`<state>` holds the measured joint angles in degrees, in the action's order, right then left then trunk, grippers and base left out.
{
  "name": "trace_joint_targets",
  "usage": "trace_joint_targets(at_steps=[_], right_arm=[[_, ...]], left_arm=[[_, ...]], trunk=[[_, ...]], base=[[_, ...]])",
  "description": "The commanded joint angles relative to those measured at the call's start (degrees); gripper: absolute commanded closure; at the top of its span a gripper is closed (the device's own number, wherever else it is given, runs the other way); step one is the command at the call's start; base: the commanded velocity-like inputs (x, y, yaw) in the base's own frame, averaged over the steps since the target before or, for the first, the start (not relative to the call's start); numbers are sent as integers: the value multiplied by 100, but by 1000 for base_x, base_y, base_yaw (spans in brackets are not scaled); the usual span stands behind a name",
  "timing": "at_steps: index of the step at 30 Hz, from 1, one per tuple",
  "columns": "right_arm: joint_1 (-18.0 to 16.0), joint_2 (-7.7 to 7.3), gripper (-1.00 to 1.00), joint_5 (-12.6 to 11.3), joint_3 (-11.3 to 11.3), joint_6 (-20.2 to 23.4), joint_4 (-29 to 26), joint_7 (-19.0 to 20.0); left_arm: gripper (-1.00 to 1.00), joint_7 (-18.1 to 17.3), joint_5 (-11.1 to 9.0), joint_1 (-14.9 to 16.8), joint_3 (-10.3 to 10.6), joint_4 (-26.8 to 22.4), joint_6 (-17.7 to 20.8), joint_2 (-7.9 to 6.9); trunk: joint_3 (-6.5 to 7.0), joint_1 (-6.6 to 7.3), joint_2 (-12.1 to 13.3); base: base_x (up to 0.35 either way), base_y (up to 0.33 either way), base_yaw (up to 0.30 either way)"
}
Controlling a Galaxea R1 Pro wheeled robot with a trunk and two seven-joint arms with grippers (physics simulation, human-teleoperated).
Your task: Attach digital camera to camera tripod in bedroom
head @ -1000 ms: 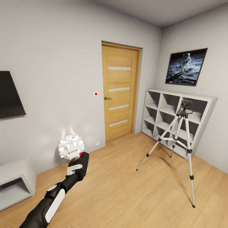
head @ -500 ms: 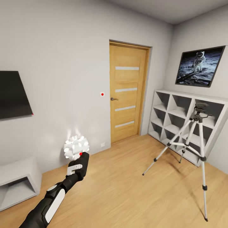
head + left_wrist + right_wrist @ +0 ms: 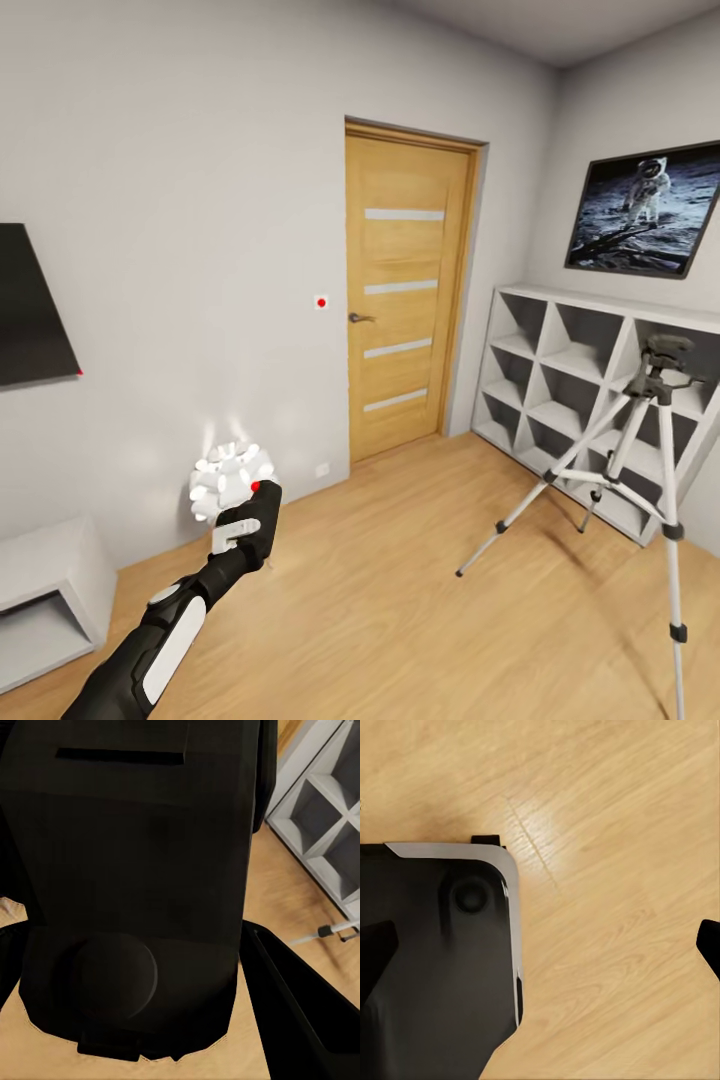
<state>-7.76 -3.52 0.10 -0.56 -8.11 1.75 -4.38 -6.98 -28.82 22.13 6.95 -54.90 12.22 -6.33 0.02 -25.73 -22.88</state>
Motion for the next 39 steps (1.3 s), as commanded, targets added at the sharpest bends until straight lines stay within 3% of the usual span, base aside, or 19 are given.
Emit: trace_joint_targets(at_steps=[1,39], right_arm=[[-6,0,-100,4,-5,-36,19,-11],[-6,-15,-100,32,-3,-73,15,-18]], left_arm=[[100,-5,-44,1,8,-4,26,-6],[100,-5,-36,1,8,-3,19,-9]], trunk=[[-2,-5,-4],[-2,-5,-4]], base=[[322,0,0],[322,0,0]])
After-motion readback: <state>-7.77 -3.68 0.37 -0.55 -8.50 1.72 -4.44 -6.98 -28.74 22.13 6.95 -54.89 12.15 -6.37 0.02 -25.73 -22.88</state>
